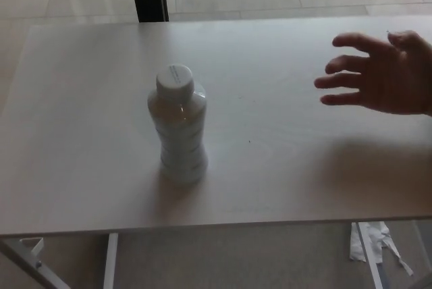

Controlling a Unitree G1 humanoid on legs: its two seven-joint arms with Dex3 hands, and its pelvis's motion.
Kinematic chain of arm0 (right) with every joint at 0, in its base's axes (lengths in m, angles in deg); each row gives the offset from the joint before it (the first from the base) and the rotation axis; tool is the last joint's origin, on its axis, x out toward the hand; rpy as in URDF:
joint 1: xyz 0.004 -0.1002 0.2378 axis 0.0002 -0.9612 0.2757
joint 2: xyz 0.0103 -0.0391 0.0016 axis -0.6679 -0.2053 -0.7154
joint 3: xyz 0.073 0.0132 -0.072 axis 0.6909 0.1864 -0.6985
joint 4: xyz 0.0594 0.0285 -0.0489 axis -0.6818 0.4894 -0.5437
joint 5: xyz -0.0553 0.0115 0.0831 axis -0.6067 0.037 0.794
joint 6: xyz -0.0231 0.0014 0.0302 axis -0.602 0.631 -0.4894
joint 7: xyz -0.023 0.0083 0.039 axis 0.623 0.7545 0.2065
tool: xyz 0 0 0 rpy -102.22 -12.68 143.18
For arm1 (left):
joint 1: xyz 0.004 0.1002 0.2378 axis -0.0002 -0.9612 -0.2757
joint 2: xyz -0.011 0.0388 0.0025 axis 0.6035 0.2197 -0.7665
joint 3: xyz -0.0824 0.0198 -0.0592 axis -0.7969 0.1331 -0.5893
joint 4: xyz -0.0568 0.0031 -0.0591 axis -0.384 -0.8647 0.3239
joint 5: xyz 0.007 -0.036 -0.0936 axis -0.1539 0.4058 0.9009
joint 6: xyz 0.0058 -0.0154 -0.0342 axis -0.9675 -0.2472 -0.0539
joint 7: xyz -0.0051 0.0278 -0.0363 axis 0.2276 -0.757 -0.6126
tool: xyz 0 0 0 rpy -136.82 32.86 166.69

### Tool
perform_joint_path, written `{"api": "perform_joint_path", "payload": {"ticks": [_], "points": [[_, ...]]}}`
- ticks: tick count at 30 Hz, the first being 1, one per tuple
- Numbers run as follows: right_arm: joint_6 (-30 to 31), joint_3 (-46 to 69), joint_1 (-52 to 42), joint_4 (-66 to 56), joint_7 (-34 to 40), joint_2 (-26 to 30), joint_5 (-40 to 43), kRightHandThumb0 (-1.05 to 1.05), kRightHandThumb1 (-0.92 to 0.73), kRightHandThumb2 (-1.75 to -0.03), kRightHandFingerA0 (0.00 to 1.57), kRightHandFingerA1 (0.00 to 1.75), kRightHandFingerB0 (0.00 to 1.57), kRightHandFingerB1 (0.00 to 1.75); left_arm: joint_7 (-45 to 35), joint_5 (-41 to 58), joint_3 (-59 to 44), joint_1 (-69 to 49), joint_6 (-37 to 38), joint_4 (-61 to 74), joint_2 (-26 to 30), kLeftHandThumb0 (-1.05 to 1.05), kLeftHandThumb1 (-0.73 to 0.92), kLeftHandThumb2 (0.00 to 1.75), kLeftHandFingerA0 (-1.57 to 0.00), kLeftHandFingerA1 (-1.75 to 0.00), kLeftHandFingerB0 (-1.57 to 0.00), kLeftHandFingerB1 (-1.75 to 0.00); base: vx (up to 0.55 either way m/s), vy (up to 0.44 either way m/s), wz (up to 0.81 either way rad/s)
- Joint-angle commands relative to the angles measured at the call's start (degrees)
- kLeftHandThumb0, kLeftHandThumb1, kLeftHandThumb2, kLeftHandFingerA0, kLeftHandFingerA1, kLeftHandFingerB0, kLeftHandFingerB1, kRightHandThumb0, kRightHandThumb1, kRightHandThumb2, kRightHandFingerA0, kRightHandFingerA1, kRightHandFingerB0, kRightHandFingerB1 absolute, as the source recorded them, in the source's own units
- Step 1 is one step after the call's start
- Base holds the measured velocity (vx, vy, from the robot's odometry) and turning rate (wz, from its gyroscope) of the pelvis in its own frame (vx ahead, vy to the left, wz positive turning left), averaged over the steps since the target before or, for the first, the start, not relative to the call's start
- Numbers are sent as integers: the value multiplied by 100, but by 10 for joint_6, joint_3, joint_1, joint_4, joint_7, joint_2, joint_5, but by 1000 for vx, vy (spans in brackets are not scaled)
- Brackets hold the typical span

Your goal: Pick up a bottle and hand it

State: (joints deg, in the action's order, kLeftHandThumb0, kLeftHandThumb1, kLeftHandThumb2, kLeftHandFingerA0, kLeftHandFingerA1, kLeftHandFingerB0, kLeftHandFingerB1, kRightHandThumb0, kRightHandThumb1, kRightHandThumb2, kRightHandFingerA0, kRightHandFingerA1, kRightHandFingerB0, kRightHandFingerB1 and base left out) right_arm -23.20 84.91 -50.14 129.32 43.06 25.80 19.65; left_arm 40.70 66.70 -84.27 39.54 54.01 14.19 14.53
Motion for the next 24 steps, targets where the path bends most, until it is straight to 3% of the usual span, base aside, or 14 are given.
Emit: {"api": "perform_joint_path", "payload": {"ticks": [1,2,3,4,7,8,9,10,11,12,13,14,15,24], "points": [[-42,18,9,16,-16,15,43,-105,-37,-94,55,169,22,139,-24,-30,148,137,-87,148,59,-78,54,57,-38,-54,-33,-36,0,0,0],[-44,18,9,17,-17,16,44,-105,-38,-93,52,170,23,140,-35,-39,177,148,-87,150,58,-76,43,83,-29,-59,-24,-46,0,0,0],[-44,17,10,18,-18,16,44,-105,-40,-91,49,170,19,147,-38,-47,194,154,-88,152,59,-76,56,58,-27,-52,-25,-34,0,0,0],[-45,17,10,20,-19,17,45,-105,-36,-99,59,166,34,135,-45,-61,225,165,-91,152,59,-73,55,57,-24,-51,-21,-34,0,0,0],[-54,17,15,33,-24,17,48,-105,-38,-90,61,165,24,137,-56,-75,282,187,-104,154,52,-74,55,57,-17,-52,-16,-35,0,0,0],[-56,16,16,39,-26,19,48,-105,-41,-88,62,160,18,144,-57,-77,294,194,-107,152,49,-40,28,91,-4,-54,0,-50,0,0,0],[-60,16,18,45,-29,20,49,-105,-42,-87,60,161,21,143,-63,-81,322,211,-107,142,41,-71,42,85,-13,-56,0,-40,0,0,0],[-60,15,16,40,-26,18,49,-105,-40,-92,62,165,24,136,-63,-81,330,218,-103,133,37,-75,43,86,-5,-53,0,-36,0,0,0],[-60,15,14,37,-24,16,50,-105,-41,-87,66,159,20,143,-62,-77,339,224,-111,130,32,-75,55,57,-7,-48,-6,-29,0,0,0],[-61,14,15,37,-23,15,51,-105,-41,-87,66,159,20,143,-60,-74,343,226,-116,130,32,-75,55,57,-7,-48,-6,-29,0,0,0],[-59,13,15,35,-24,16,51,-105,-40,-89,66,161,20,146,-59,-73,350,229,-118,126,30,-77,43,86,-1,-44,-4,-26,0,0,0],[-56,13,15,32,-24,16,52,-105,-40,-89,66,161,20,146,-58,-72,361,233,-120,122,25,-77,43,86,-1,-44,-4,-26,0,0,0],[-54,12,18,39,-25,19,52,-105,-36,-97,57,168,33,134,-55,-66,374,234,-127,118,11,-77,43,87,-2,-43,-4,-25,0,0,0],[-70,8,21,52,-26,18,61,-105,-36,-92,54,169,25,142,-44,-79,425,222,-138,113,-14,-80,45,87,0,-36,-8,-25,0,0,0]]}}
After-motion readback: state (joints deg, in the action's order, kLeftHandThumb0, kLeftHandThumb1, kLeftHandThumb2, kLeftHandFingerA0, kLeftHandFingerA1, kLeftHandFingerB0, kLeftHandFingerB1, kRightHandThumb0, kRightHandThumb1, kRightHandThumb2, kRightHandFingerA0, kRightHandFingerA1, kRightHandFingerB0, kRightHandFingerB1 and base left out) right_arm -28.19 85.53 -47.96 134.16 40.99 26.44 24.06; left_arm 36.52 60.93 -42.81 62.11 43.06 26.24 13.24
